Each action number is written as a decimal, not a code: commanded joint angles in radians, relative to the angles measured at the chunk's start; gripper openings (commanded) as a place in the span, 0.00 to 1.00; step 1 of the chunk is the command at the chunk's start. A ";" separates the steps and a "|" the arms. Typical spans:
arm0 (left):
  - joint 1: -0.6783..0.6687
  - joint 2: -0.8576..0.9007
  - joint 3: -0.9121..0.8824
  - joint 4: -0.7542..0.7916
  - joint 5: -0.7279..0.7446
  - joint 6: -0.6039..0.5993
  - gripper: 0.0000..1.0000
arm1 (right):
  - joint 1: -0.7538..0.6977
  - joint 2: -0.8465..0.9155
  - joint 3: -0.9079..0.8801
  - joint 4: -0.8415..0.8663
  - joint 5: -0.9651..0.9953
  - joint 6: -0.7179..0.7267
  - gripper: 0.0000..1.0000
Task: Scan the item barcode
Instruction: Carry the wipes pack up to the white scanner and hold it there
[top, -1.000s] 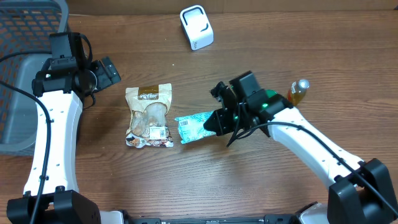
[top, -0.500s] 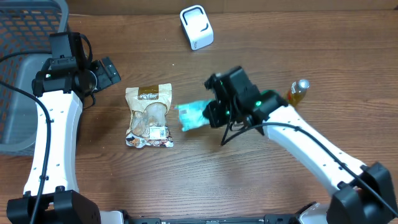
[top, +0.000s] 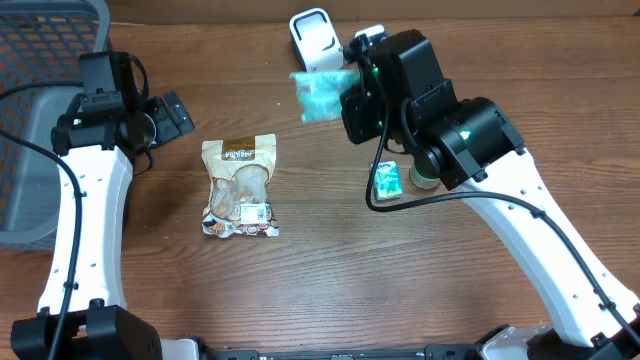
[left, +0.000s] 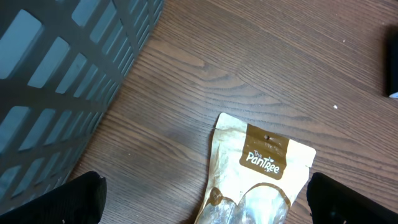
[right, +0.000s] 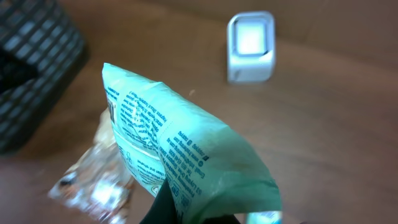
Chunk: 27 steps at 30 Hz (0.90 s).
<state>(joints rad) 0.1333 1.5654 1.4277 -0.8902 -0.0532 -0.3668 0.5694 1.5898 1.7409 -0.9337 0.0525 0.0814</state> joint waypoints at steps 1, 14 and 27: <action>0.008 0.005 0.008 0.004 -0.006 0.003 0.99 | -0.001 0.019 0.020 0.064 0.098 -0.095 0.04; 0.008 0.005 0.008 0.004 -0.006 0.003 0.99 | 0.047 0.257 0.020 0.265 0.434 -0.410 0.04; 0.008 0.005 0.008 0.004 -0.006 0.004 1.00 | 0.064 0.481 0.020 0.703 0.611 -0.700 0.04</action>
<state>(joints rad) 0.1333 1.5654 1.4277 -0.8898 -0.0532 -0.3668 0.6353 2.0373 1.7409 -0.2943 0.6052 -0.5236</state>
